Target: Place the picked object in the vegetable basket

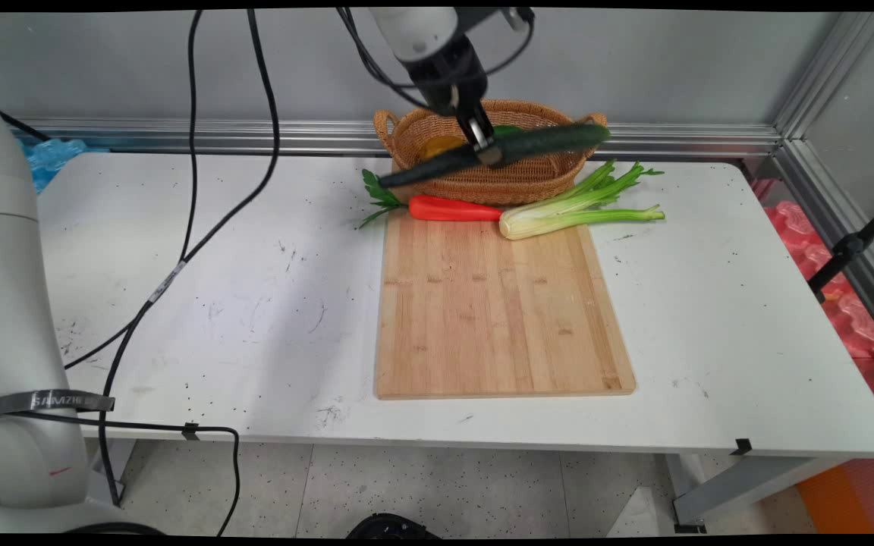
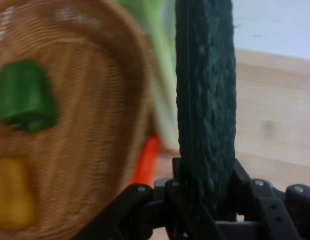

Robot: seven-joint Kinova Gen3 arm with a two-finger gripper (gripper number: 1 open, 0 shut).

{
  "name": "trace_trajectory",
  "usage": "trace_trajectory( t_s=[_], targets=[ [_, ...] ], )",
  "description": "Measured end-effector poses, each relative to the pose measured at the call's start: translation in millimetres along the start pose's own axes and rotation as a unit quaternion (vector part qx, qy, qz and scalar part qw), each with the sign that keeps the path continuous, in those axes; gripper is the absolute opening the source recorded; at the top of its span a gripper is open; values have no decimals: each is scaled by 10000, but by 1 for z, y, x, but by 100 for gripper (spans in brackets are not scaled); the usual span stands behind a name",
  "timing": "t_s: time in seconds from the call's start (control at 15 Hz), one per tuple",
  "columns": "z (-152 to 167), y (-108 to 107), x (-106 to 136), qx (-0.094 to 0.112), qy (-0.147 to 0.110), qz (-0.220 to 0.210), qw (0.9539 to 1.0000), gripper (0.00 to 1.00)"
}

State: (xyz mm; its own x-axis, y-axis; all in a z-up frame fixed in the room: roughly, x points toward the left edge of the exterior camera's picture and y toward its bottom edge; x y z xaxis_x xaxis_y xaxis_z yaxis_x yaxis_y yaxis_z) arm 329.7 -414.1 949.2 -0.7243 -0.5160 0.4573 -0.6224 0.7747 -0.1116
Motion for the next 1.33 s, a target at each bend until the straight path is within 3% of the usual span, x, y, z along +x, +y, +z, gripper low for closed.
trace_trajectory(
  t_s=[0.27, 0.53, 1.33],
  targets=[
    [-2, -33, 2, 295, 33, -157, 9994, 0],
    [14, -55, 6, 395, 7, -80, 9992, 0],
    [124, -104, 25, 259, -206, 653, 9973, 0]
  ],
)
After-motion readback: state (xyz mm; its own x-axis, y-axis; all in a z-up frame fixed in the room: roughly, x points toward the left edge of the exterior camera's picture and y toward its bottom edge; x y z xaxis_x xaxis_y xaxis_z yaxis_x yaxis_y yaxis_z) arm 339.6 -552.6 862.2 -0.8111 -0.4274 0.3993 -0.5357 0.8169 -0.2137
